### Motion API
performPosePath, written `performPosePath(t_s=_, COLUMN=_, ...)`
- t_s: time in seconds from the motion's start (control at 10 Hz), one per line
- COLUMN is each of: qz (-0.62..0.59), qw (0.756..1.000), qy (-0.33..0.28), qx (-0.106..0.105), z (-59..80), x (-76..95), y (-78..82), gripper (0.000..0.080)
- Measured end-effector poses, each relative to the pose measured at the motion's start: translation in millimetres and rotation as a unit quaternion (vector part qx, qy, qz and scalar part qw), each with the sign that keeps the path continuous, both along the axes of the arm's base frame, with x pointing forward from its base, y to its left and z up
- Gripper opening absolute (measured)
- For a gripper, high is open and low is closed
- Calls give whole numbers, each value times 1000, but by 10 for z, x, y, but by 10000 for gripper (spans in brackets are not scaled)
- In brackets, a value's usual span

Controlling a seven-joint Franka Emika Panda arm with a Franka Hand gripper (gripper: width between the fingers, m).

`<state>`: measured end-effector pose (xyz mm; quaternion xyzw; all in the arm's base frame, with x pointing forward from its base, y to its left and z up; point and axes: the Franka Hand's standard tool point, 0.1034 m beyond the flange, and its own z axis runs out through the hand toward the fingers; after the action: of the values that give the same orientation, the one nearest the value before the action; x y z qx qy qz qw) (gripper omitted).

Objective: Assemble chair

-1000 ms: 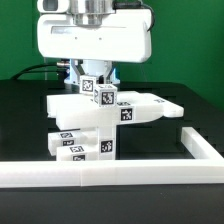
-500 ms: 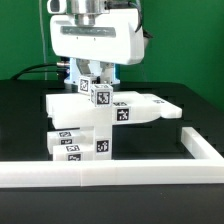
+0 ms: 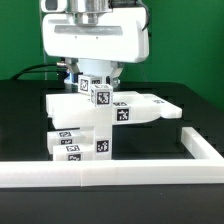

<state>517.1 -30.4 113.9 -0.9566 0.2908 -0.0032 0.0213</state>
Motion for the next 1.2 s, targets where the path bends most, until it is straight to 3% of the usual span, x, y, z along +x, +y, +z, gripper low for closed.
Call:
performPosePath(t_s=0.3, qz=131, qw=991, qy=-6, qx=-6, z=-2, x=-1, y=-15, gripper=649)
performPosePath(t_s=0.5, qz=260, qw=965, qy=-32, qx=-29, z=-33, x=-32, y=-80, gripper=649)
performPosePath(t_s=0.6, qz=305, qw=951, qy=-31, qx=-29, z=-28, x=-54, y=-76, gripper=649)
performPosePath(t_s=1.2, qz=540, qw=839, qy=-33, qx=-53, z=53, x=56, y=-90, gripper=649)
